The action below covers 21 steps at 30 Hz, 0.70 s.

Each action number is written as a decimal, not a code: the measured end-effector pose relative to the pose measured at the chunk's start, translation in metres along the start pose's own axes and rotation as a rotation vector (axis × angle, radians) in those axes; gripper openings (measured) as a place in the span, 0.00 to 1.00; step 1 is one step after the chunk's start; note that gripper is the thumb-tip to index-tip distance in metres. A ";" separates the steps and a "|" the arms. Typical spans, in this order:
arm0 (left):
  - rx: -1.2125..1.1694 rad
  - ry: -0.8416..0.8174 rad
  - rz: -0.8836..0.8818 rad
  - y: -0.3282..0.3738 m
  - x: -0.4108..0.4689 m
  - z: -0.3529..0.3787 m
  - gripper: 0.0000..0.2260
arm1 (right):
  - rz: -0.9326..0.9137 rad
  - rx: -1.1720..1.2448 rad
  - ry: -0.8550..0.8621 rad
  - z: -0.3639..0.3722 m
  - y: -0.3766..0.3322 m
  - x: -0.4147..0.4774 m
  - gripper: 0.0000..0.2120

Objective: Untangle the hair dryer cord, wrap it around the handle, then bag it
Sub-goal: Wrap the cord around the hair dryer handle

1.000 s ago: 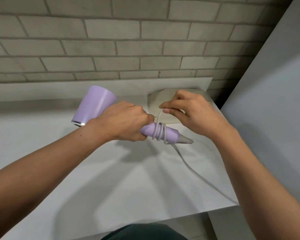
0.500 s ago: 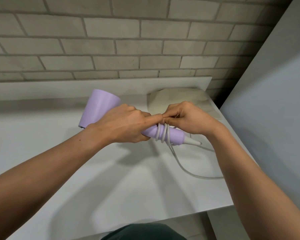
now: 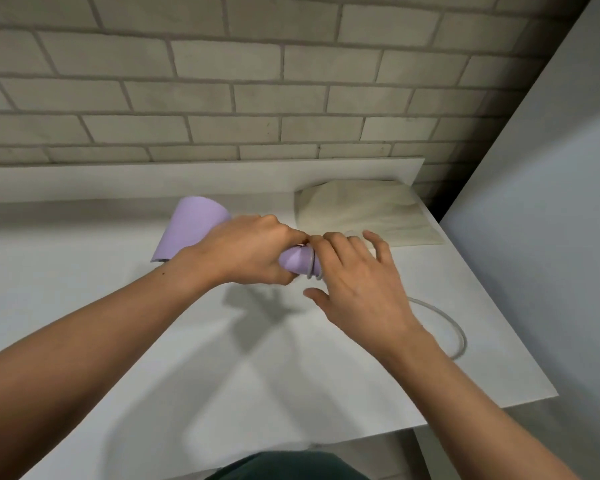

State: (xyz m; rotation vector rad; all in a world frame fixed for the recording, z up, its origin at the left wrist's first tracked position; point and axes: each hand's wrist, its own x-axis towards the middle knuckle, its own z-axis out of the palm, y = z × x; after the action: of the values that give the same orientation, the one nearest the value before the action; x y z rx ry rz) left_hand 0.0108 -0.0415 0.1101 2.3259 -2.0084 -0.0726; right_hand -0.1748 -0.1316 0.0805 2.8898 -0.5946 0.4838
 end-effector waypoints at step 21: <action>0.014 0.341 -0.327 -0.006 -0.017 -0.025 0.48 | 0.013 -0.102 0.328 0.050 0.028 0.016 0.23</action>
State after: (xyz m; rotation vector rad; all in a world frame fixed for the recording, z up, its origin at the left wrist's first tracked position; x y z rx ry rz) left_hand 0.0162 -0.0237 0.1340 2.4506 -1.4692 0.3011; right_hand -0.1579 -0.1733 0.0419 2.6308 -0.5659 0.8786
